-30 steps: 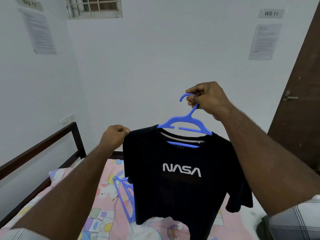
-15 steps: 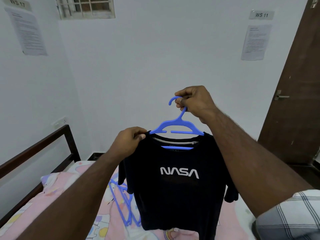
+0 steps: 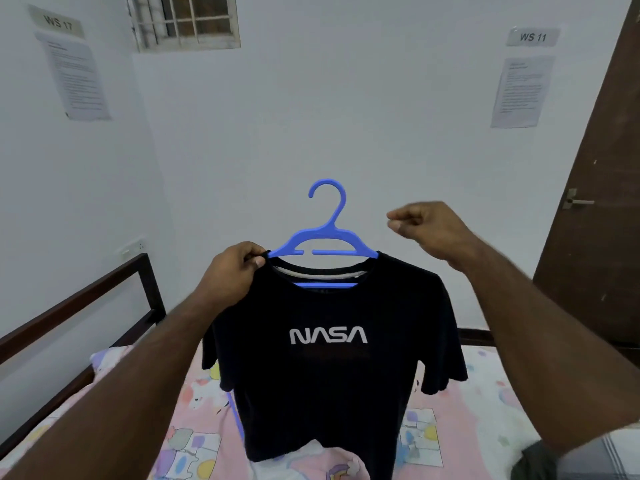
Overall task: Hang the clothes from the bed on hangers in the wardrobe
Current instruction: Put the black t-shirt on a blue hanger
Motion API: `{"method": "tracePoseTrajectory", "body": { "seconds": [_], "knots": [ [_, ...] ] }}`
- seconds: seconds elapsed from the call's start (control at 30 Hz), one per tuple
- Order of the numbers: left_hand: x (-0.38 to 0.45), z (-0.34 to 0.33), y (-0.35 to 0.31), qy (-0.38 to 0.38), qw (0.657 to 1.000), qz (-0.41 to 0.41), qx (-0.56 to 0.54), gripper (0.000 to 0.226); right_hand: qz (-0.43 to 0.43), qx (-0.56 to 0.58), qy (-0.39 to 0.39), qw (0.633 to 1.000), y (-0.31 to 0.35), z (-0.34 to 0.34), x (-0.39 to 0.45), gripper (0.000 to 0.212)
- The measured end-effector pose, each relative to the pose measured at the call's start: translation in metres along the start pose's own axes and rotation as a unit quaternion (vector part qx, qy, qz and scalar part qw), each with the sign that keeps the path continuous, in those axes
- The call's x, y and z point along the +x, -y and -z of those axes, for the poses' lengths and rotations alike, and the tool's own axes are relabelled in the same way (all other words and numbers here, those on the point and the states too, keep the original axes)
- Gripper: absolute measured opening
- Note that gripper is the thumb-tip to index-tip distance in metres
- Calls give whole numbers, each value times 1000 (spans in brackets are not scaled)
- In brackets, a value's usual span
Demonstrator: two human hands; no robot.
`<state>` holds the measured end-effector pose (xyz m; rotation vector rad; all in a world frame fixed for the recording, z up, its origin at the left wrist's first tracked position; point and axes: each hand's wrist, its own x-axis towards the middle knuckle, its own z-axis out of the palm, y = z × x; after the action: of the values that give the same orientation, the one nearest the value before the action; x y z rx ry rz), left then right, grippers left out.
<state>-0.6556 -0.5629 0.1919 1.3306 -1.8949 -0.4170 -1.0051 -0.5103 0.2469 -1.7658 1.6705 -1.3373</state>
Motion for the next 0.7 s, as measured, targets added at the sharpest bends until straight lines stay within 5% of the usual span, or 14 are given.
{"method": "tracePoseTrajectory", "body": {
  "seconds": [0.27, 0.7],
  "knots": [
    [-12, 45, -5, -61, 997, 35, 29, 14, -6, 9, 107, 994, -47, -5, -12, 17],
    [-87, 120, -4, -139, 979, 125, 77, 16, 97, 93, 184, 974, 11, -66, 0, 26]
  ]
}}
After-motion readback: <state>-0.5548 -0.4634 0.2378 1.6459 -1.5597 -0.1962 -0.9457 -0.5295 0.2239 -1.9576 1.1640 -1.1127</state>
